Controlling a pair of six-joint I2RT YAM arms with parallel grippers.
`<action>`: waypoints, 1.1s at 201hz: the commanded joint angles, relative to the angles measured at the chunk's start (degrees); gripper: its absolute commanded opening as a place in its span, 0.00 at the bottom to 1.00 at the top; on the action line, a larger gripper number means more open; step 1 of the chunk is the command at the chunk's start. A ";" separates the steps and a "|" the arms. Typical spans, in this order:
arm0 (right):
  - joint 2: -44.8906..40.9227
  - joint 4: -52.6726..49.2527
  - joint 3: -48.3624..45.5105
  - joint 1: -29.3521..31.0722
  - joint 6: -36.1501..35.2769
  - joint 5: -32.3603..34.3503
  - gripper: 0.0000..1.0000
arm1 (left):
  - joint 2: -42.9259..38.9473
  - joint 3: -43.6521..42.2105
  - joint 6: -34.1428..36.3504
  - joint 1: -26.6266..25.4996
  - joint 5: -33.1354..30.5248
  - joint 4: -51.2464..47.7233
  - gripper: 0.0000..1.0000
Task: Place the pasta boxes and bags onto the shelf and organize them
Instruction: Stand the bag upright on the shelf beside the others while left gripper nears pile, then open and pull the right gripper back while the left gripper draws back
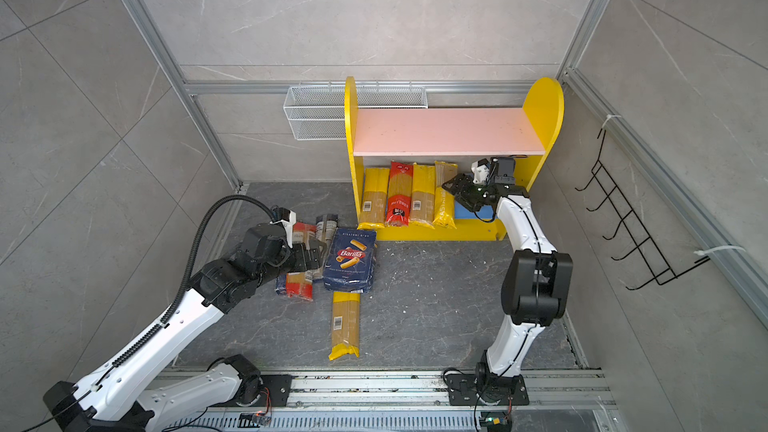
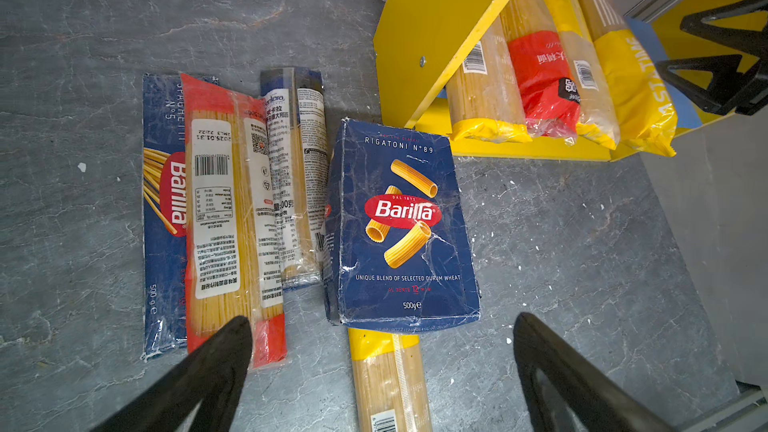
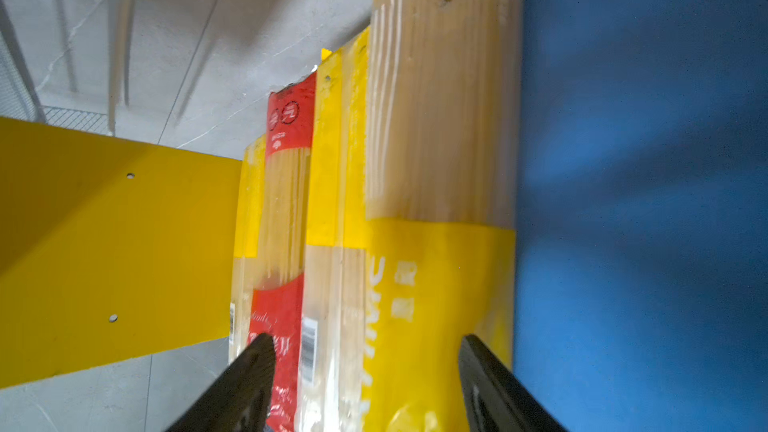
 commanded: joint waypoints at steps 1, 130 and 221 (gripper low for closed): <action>-8.84 -1.78 -4.11 0.09 -2.95 3.84 0.73 | -3.13 -1.24 -1.55 0.22 1.38 -0.43 1.00; -39.77 -5.85 -36.47 24.60 2.61 15.82 0.76 | -26.33 -14.11 -9.39 0.26 1.66 -10.20 1.00; -29.55 0.00 -40.52 59.62 12.56 38.24 0.85 | -31.71 -16.18 -10.45 0.22 1.43 -14.46 1.00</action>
